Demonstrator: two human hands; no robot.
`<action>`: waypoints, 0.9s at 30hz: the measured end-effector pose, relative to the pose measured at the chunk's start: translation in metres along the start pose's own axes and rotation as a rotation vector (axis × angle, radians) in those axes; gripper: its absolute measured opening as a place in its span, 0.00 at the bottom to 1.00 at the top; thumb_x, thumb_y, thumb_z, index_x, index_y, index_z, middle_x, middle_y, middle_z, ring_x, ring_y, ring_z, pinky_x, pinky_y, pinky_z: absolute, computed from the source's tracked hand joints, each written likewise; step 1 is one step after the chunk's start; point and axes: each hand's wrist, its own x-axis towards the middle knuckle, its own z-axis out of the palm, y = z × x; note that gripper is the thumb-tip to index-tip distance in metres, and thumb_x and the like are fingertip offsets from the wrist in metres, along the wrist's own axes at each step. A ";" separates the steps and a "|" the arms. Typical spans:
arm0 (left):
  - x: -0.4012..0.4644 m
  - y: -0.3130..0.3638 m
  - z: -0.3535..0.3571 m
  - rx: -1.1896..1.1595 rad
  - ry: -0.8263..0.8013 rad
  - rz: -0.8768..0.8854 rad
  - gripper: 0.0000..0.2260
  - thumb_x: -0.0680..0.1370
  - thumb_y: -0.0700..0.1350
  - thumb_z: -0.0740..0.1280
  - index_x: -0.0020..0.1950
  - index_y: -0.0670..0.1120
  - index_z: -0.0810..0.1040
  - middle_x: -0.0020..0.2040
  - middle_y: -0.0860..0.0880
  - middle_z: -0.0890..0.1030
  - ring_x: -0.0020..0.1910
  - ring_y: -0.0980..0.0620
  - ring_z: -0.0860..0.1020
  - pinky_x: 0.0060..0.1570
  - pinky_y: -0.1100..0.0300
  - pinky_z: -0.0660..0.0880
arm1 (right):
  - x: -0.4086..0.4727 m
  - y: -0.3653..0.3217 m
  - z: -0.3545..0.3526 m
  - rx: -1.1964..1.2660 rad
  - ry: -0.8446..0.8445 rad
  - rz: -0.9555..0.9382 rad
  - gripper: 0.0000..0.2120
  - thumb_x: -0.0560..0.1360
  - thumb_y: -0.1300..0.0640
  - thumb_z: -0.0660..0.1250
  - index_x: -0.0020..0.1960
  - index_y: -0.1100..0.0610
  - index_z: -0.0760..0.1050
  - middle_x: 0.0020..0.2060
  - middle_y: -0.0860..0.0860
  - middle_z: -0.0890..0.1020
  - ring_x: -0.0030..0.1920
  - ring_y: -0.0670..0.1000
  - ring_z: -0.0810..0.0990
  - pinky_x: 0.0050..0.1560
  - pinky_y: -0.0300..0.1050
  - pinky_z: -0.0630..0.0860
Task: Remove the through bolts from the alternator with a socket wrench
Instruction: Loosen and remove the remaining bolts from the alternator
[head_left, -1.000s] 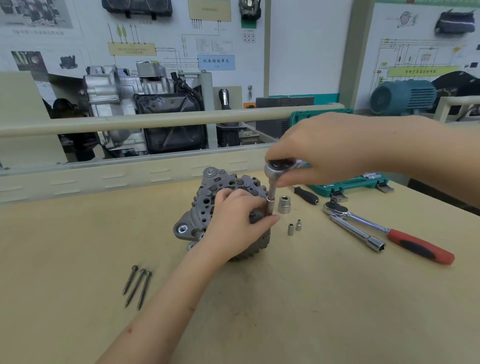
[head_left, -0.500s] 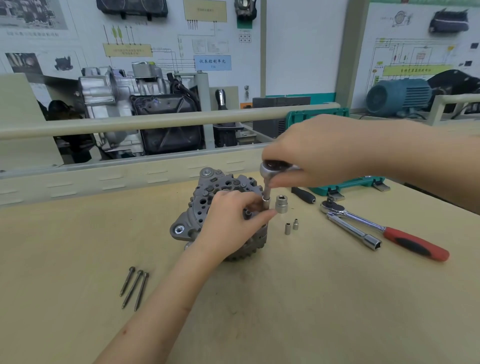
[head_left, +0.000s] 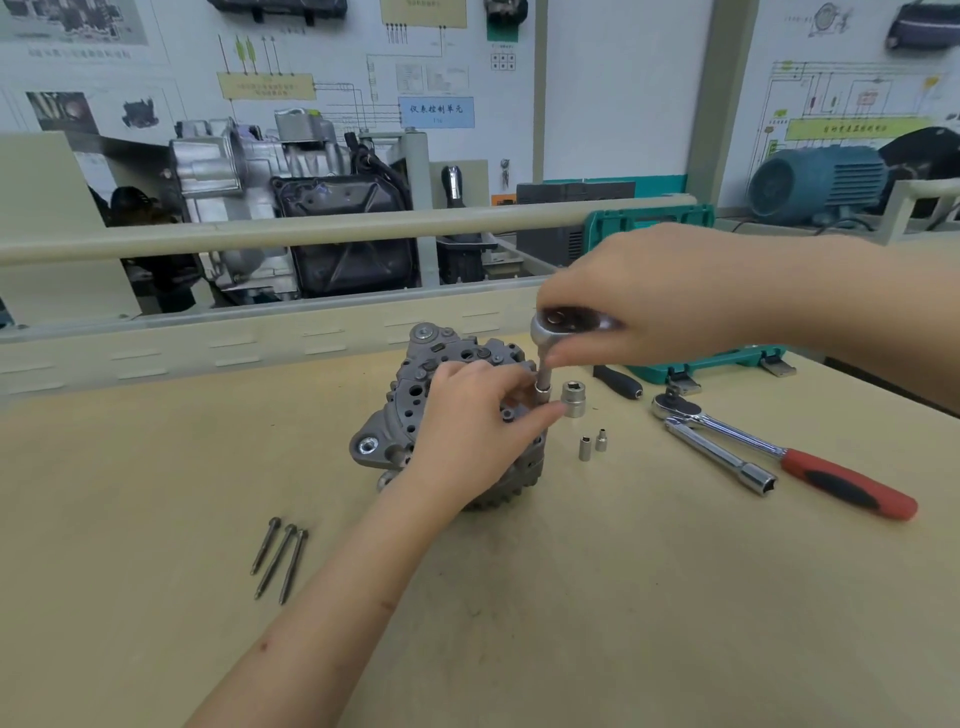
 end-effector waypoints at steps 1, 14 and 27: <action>0.001 0.000 -0.001 -0.023 -0.033 0.001 0.06 0.73 0.51 0.67 0.38 0.53 0.73 0.33 0.61 0.73 0.37 0.64 0.71 0.45 0.63 0.57 | 0.000 0.002 0.000 0.059 -0.017 -0.016 0.18 0.67 0.38 0.49 0.41 0.51 0.68 0.33 0.45 0.72 0.33 0.45 0.70 0.32 0.39 0.65; 0.003 -0.002 -0.002 0.037 0.006 0.009 0.13 0.70 0.54 0.70 0.44 0.45 0.80 0.31 0.65 0.70 0.36 0.64 0.70 0.49 0.63 0.58 | 0.005 -0.014 0.000 -0.089 0.022 0.030 0.24 0.66 0.37 0.43 0.42 0.54 0.69 0.27 0.45 0.68 0.27 0.42 0.66 0.25 0.37 0.60; 0.001 0.002 0.002 -0.032 0.049 -0.038 0.12 0.69 0.54 0.70 0.30 0.57 0.68 0.26 0.60 0.70 0.35 0.67 0.71 0.49 0.71 0.59 | 0.008 -0.007 -0.003 -0.033 -0.026 0.064 0.22 0.71 0.38 0.51 0.47 0.54 0.70 0.31 0.46 0.71 0.30 0.45 0.69 0.29 0.37 0.66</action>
